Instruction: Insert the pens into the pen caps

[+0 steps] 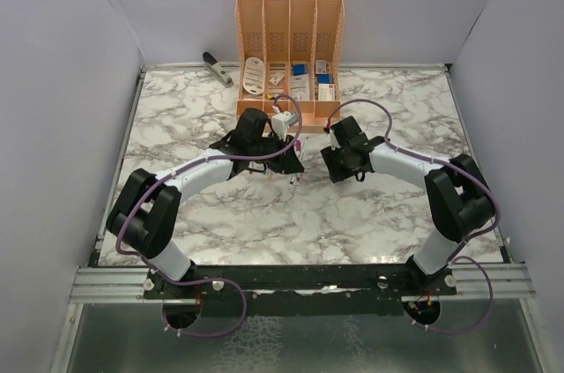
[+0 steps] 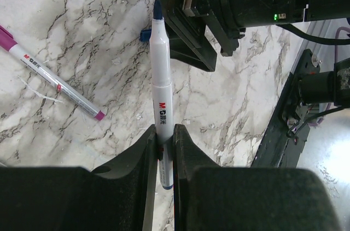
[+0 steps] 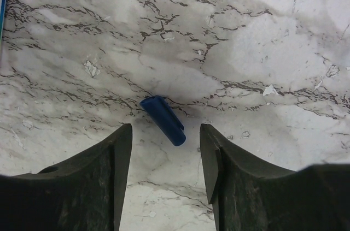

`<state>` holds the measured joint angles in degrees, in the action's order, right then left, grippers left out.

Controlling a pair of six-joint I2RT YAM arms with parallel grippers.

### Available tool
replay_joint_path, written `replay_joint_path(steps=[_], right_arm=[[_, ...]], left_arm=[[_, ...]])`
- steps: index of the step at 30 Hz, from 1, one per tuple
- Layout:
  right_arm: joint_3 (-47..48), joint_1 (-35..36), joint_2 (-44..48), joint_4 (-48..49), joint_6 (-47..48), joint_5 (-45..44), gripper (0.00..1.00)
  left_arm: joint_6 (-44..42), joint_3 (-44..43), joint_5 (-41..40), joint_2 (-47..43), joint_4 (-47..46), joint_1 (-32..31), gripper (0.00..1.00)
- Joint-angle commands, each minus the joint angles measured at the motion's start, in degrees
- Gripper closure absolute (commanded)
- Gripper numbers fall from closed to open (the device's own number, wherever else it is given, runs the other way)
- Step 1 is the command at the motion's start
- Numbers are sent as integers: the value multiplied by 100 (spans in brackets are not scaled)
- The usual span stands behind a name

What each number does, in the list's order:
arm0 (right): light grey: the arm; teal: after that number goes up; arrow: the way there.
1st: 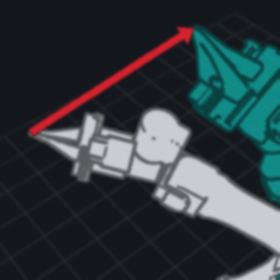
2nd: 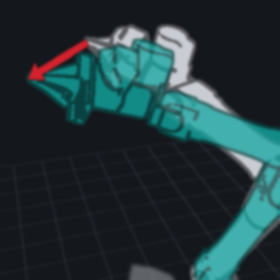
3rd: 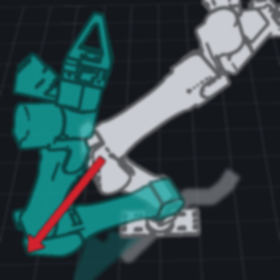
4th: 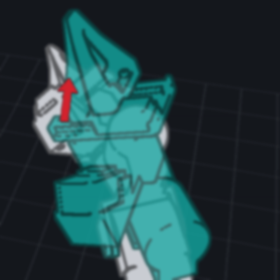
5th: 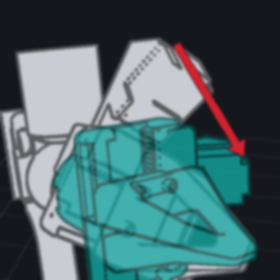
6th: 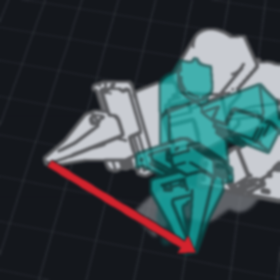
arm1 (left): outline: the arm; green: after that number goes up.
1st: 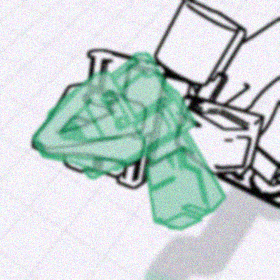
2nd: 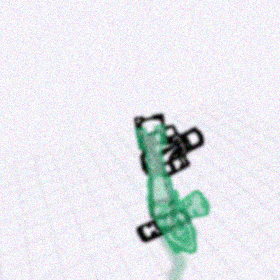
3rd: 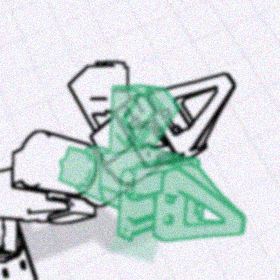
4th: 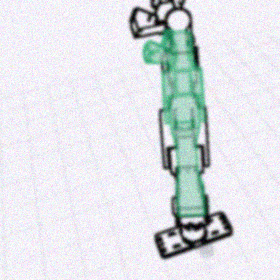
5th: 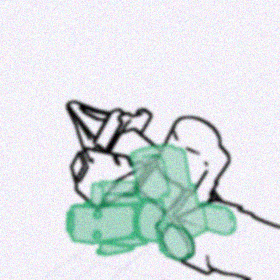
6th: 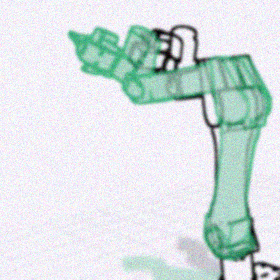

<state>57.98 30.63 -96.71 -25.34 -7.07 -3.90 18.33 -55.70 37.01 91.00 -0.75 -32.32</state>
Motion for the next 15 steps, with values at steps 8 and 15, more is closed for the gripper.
replay_joint_path(steps=[8,15], right_arm=[[82,-13,-296,219,145,-155,52],[108,-13,-463,267,98,-184,56]], left_arm=[[68,-23,223,58,-194,58,100],[86,-21,253,54,-214,72,100]])
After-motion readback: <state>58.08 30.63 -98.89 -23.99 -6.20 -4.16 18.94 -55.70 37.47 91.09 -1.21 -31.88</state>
